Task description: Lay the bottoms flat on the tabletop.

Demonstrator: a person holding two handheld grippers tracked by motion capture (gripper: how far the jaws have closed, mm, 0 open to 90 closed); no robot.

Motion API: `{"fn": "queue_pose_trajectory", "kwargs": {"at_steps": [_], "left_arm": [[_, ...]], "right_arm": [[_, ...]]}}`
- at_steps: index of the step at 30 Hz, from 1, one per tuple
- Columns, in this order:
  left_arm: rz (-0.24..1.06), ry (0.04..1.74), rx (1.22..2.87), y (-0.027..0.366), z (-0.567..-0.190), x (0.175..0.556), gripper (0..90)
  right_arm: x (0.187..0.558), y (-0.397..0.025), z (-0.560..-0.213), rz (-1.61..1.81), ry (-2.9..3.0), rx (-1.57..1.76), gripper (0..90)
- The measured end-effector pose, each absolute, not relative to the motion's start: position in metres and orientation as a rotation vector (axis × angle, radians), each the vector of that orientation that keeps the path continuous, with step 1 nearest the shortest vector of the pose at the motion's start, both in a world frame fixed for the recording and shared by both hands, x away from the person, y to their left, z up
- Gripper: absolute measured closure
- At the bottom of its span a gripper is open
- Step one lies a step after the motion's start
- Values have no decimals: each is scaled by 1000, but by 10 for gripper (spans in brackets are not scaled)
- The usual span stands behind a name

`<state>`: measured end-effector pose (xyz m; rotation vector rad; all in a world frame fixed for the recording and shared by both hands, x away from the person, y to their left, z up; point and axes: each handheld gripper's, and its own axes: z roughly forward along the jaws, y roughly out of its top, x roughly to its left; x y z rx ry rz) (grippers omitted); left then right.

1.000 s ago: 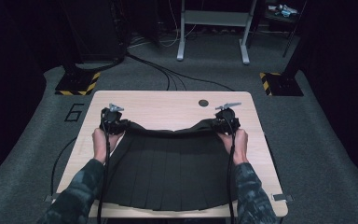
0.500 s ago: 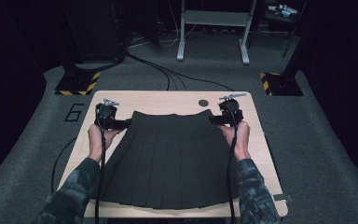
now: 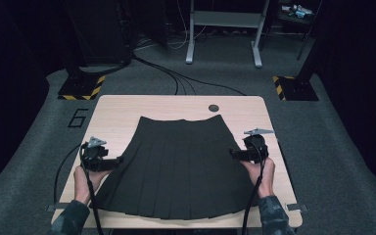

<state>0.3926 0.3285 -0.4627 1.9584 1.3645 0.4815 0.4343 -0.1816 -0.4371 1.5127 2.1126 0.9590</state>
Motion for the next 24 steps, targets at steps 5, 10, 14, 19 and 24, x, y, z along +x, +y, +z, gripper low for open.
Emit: {"fn": "queue_pose_trajectory", "kwargs": {"at_steps": [5,10,14,19,24], "left_arm": [[461,1360,2033,328,-478,369,361],[439,1381,2047,327,-492,357,521],[404,1378,2062,320,-506,349,629],[458,1310,2104,309,-507,333,683],[413,1201,2150,307,-496,316,618]], "right_arm": [[412,-188,-454,933,2111,1529,267],[398,-194,-466,931,2104,1553,276],[391,-197,-475,933,2112,1552,287],[383,-201,-480,925,2105,1573,296],[374,-209,-477,923,2084,1573,273]]}}
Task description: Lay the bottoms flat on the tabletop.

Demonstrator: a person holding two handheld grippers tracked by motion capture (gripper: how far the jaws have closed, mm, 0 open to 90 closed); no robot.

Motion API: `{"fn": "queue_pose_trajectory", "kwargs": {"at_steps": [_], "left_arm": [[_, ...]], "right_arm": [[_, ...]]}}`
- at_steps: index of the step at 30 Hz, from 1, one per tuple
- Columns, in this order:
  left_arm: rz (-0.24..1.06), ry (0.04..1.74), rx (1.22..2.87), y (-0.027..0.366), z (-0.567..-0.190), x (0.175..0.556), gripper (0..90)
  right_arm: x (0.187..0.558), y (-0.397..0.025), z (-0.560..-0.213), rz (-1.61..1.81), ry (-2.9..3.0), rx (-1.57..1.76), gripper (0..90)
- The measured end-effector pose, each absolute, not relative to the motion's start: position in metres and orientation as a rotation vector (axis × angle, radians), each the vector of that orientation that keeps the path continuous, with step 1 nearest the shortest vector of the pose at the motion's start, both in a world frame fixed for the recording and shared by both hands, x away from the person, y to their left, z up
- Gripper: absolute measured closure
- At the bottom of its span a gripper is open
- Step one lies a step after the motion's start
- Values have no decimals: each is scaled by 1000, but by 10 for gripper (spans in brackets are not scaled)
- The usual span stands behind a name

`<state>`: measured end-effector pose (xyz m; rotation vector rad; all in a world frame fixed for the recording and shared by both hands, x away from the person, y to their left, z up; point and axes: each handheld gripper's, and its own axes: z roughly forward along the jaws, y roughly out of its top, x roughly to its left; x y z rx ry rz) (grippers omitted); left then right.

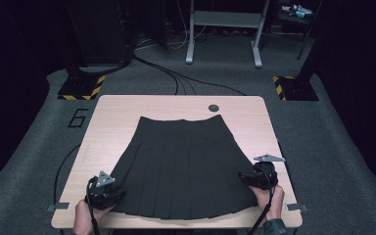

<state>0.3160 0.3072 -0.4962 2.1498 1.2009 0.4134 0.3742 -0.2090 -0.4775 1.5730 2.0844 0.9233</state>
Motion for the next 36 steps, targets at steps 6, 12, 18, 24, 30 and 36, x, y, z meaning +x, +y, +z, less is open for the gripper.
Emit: {"fn": "queue_pose_trajectory", "kwargs": {"at_steps": [6,12,18,24,30,36], "left_arm": [[428,1238,2027,318,-475,318,305],[427,1319,2009,319,-478,338,90],[410,1357,2069,313,-493,347,0],[434,1389,2103,305,-509,345,0],[445,1404,2116,303,-518,344,0],[454,1399,2122,302,-520,344,0]], "right_arm": [[367,-211,-471,909,2064,1577,153],[366,-201,-470,890,2092,1567,34],[365,-192,-477,845,2130,1566,0],[358,-186,-490,795,2155,1568,0],[356,-182,-511,739,2188,1590,0],[355,-182,-518,737,2160,1583,0]]}}
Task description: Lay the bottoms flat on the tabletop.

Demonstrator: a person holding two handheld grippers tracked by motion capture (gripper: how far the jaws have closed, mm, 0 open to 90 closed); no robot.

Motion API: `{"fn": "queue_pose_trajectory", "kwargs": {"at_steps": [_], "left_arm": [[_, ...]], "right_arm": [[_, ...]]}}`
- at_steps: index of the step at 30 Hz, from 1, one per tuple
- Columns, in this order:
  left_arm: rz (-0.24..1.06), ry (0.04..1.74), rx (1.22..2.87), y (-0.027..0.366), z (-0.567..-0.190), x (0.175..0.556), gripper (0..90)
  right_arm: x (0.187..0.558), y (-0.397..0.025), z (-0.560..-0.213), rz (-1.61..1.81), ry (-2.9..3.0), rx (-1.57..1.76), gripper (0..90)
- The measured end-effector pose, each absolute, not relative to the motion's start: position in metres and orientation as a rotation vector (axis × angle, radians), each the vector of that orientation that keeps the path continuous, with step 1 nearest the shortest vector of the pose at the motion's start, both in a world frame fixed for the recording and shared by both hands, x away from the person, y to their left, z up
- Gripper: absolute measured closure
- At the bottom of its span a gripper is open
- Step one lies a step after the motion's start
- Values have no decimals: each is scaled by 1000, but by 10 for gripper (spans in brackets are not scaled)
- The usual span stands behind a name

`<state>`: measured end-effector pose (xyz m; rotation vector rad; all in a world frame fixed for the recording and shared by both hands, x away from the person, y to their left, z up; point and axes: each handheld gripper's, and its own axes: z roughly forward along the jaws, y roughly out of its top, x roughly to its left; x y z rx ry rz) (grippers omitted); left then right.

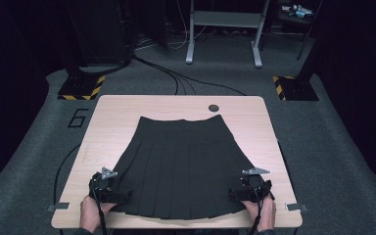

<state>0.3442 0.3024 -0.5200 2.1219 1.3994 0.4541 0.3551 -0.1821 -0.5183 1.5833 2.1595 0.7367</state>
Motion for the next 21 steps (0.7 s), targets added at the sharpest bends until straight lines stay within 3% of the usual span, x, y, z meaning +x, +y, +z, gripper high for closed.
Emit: {"fn": "queue_pose_trajectory", "kwargs": {"at_steps": [21], "left_arm": [[456,1383,2125,303,-521,365,0]], "right_arm": [[373,-182,-519,733,2152,1589,0]]}}
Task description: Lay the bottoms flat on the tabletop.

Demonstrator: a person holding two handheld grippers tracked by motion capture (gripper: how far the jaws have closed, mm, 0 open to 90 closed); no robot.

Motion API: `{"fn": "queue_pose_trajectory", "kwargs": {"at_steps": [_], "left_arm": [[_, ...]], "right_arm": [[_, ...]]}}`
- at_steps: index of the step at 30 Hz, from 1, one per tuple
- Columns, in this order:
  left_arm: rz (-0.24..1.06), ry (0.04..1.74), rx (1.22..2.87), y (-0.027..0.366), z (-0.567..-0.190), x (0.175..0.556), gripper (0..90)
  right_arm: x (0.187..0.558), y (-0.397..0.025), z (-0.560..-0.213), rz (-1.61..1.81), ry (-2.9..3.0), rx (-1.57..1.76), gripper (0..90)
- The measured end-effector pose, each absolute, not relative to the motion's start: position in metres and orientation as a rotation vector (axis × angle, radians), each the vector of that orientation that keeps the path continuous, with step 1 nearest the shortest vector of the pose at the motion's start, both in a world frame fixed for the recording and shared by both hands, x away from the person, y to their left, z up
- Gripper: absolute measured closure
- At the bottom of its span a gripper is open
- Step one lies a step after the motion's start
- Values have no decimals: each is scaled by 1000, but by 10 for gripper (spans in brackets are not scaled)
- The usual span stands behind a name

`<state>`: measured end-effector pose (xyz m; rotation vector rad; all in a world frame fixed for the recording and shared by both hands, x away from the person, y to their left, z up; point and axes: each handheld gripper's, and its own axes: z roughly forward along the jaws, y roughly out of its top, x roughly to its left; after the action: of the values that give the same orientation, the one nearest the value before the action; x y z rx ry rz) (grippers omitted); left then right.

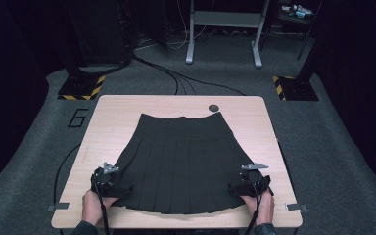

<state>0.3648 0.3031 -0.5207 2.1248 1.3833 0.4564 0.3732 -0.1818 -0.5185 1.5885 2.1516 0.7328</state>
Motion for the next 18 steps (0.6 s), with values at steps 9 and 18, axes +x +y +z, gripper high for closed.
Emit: {"fn": "queue_pose_trajectory", "kwargs": {"at_steps": [9,18], "left_arm": [[453,1379,2132,304,-520,380,0],[455,1375,2143,304,-519,405,0]], "right_arm": [[390,-181,-518,724,2156,1594,0],[407,-180,-517,719,2152,1598,0]]}}
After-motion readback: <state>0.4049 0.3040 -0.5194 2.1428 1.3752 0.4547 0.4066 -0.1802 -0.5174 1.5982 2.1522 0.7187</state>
